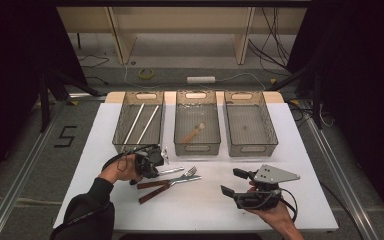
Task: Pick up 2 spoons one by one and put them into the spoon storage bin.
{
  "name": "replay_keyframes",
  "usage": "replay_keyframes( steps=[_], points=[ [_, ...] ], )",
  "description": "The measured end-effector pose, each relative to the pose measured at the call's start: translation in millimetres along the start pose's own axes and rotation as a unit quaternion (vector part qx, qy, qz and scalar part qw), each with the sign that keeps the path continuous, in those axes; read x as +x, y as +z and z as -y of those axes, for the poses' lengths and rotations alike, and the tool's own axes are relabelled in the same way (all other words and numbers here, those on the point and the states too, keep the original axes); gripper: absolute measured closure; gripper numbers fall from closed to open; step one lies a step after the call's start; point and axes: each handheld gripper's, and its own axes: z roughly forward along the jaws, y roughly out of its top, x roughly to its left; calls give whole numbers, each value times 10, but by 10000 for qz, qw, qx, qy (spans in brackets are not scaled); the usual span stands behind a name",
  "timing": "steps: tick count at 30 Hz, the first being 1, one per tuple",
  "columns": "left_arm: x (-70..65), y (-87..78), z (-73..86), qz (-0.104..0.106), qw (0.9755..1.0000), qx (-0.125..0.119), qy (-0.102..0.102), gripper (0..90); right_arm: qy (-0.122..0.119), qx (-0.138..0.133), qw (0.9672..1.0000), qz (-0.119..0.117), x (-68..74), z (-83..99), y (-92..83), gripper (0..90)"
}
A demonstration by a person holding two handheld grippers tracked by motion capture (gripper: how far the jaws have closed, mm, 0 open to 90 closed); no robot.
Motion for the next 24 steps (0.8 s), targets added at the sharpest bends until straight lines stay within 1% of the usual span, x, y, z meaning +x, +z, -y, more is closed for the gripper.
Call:
replay_keyframes(
  steps=[2,3,6,7,10,11,13,15,18,20,21,22,24],
  points=[
    [7,-3,1,-5,10000,-7,11,845,-1,0,10000,-7,1,0,1,293],
    [5,-2,4,7,10000,-26,-38,846,-4,5,10000,-6,1,0,1,293],
    [15,-12,2,43,10000,-8,-86,850,-1,10,10000,-9,2,0,2,293],
    [12,-8,2,33,9998,-63,-169,850,0,12,10000,-7,2,0,2,293],
    [36,-18,6,38,9996,-67,-276,851,-12,9,10000,-10,2,0,3,293],
    [45,-28,8,63,9994,-63,-343,851,-4,14,10000,-9,3,0,2,293],
    [56,-41,11,80,9985,-155,-521,851,-2,12,10000,-8,2,0,2,293],
    [77,-61,13,100,9980,-158,-608,851,-9,9,10000,-10,1,-1,0,293],
    [104,-98,26,93,9957,-286,-879,851,-4,11,10000,-5,1,-1,1,293],
    [114,-119,36,71,9944,-366,-991,852,-3,10,10000,-6,1,-1,1,293],
    [117,-135,45,94,9932,-406,-1085,852,-4,12,10000,-5,1,-1,1,293],
    [131,-157,58,90,9927,-432,-1121,852,-5,12,10000,-1,1,0,1,293],
    [133,-191,83,73,9891,-570,-1357,851,-13,9,10000,-4,-1,-2,-3,293]
  ],
)
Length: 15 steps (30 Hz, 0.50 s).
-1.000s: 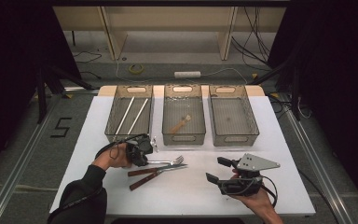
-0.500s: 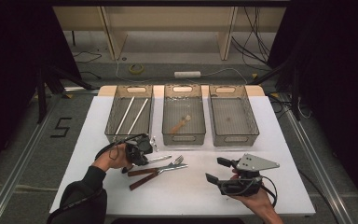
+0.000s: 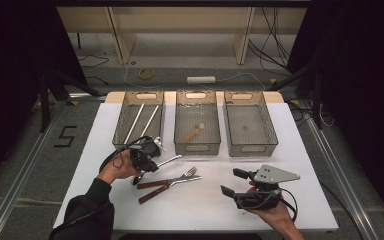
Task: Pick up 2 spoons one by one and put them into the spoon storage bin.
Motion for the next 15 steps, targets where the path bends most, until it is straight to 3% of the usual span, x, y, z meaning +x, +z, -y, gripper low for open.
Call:
replay_keyframes(
  steps=[7,11,15],
  points=[
    [26,-162,-3,28,9992,-327,-237,851,-3,4,10000,-1,1,-2,1,293],
    [21,-233,-31,163,9974,-585,-392,851,17,-24,10000,7,-3,0,-1,293],
    [0,-315,-46,321,9940,-895,-535,851,23,-19,10000,9,-4,-1,-3,293]
  ],
)
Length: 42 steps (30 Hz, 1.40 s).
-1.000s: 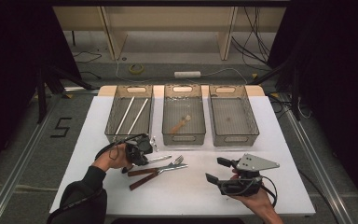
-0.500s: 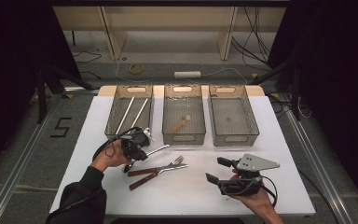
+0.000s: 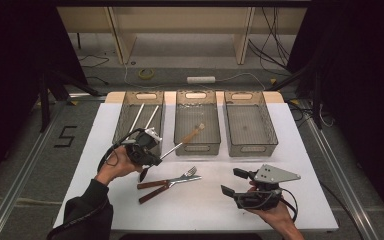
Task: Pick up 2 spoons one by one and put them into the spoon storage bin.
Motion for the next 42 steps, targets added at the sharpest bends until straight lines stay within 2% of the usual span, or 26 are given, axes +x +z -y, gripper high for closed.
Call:
replay_keyframes(
  steps=[3,9,13,18,21,27,32,42],
  points=[
    [-19,-64,-21,242,9992,-274,-129,852,3,4,10000,-2,-1,1,1,293],
    [-55,-136,-92,307,9976,-558,-260,851,16,-12,10000,-10,-2,1,2,293],
    [-87,-172,-206,326,9960,-749,-348,851,27,-12,10000,-4,-7,2,4,293],
    [-124,-118,-425,280,9951,-862,-405,851,38,-10,10000,-5,-8,0,4,293],
    [-97,-112,-563,266,9938,-970,-481,851,28,-26,10000,-23,-5,-2,0,293],
    [-68,-173,-835,57,9919,-1166,-498,851,32,-48,10000,-36,-10,0,-13,293],
    [-16,-166,-1041,-36,9884,-1396,-603,851,20,-63,10000,-67,-3,-3,-11,293],
    [63,-58,-1322,-165,9852,-1536,-747,851,27,-68,9999,-93,-3,-2,-14,293]
  ],
)
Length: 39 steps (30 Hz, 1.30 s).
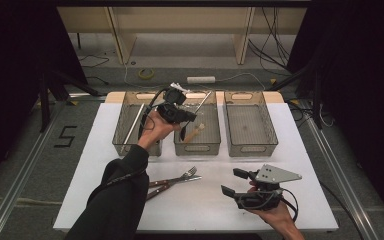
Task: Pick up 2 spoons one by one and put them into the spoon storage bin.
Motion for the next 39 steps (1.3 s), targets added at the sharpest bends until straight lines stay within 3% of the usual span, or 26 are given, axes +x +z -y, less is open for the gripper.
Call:
replay_keyframes(
  steps=[8,22,39],
  points=[
    [68,121,-89,-41,9998,-142,-165,851,15,3,10000,-13,5,-1,-3,293],
    [174,243,-83,-363,9981,-306,-401,850,14,0,10000,-20,2,0,-4,293],
    [248,438,53,-457,9977,-88,-495,846,9,9,10000,-30,3,0,-4,293]
  ],
)
